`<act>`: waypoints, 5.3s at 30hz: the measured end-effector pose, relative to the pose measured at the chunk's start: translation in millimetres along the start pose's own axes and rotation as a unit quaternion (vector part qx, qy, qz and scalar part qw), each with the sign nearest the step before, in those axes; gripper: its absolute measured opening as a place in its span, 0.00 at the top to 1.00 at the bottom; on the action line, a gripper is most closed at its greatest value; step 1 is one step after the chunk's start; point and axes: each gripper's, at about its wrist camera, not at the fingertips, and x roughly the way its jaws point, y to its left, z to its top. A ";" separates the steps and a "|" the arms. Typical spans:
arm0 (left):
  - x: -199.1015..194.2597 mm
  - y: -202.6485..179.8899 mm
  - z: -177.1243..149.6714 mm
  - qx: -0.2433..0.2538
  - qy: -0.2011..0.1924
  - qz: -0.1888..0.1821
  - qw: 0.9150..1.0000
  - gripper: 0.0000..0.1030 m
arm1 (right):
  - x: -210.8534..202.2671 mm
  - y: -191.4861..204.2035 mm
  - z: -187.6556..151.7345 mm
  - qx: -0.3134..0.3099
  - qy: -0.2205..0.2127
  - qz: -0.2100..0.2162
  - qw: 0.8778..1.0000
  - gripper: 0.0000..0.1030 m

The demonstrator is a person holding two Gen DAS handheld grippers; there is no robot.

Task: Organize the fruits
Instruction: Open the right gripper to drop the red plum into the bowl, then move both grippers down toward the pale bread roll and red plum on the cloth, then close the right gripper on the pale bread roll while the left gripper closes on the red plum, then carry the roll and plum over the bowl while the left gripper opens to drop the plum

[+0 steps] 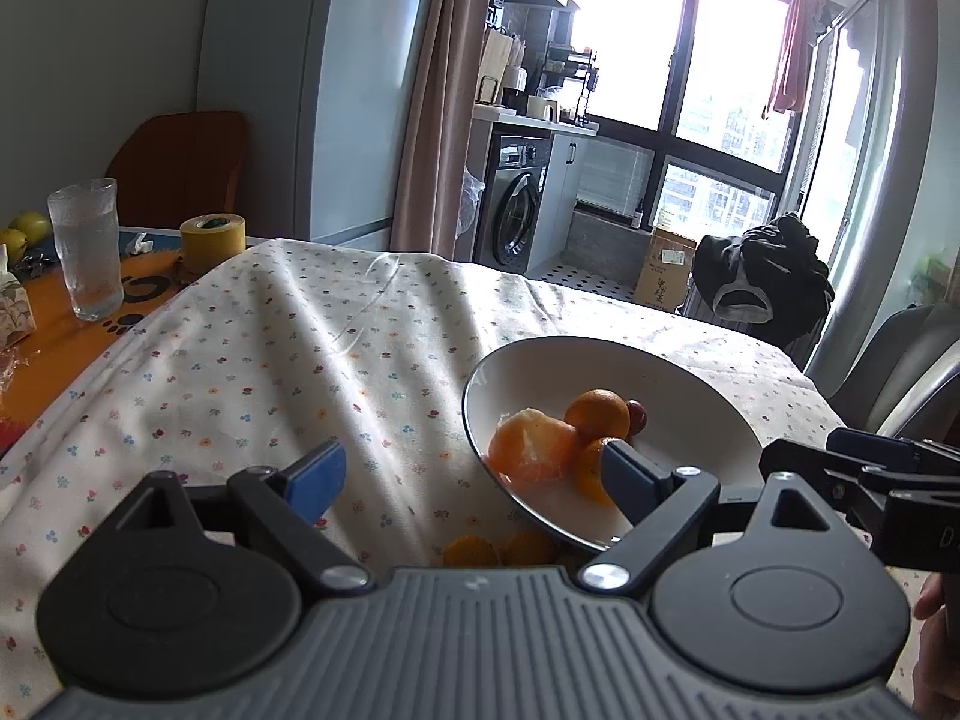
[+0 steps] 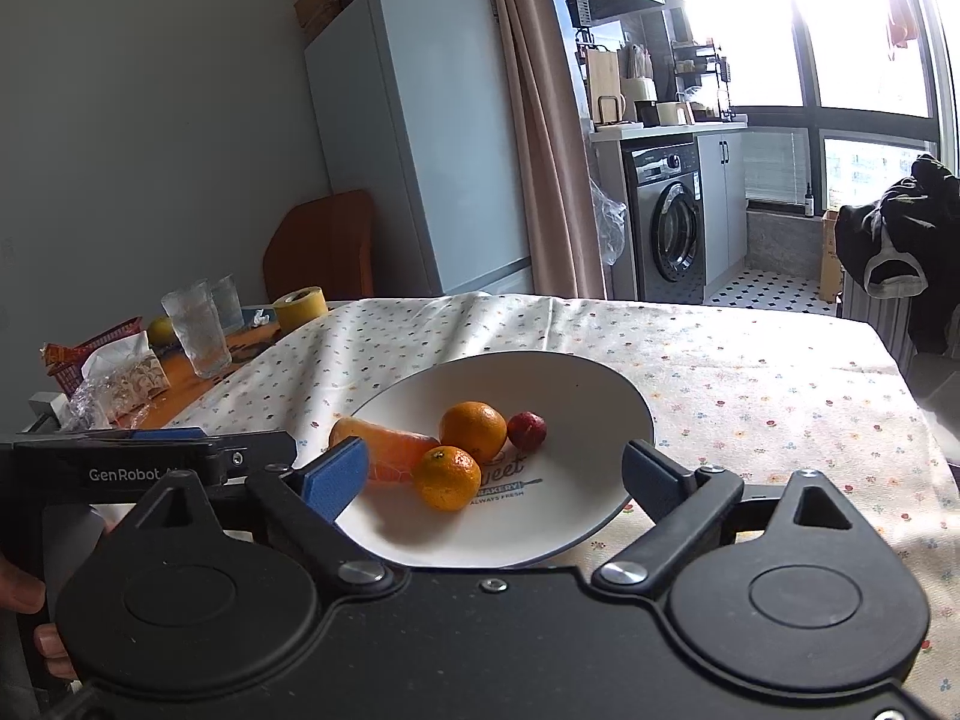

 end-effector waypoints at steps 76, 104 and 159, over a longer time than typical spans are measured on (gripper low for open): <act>10.5 -37.5 -55.4 0.024 0.070 -0.102 0.992 0.61 | -25.4 -35.1 -50.3 0.065 0.042 0.021 0.997 0.26; 12.9 -18.9 -47.0 0.005 0.063 -0.096 0.993 0.78 | 21.1 -13.2 -46.7 0.034 0.087 0.048 0.994 0.29; -23.6 0.8 -41.3 -0.018 0.025 -0.094 0.995 0.78 | -7.6 7.4 -43.1 0.006 0.069 0.126 0.990 0.80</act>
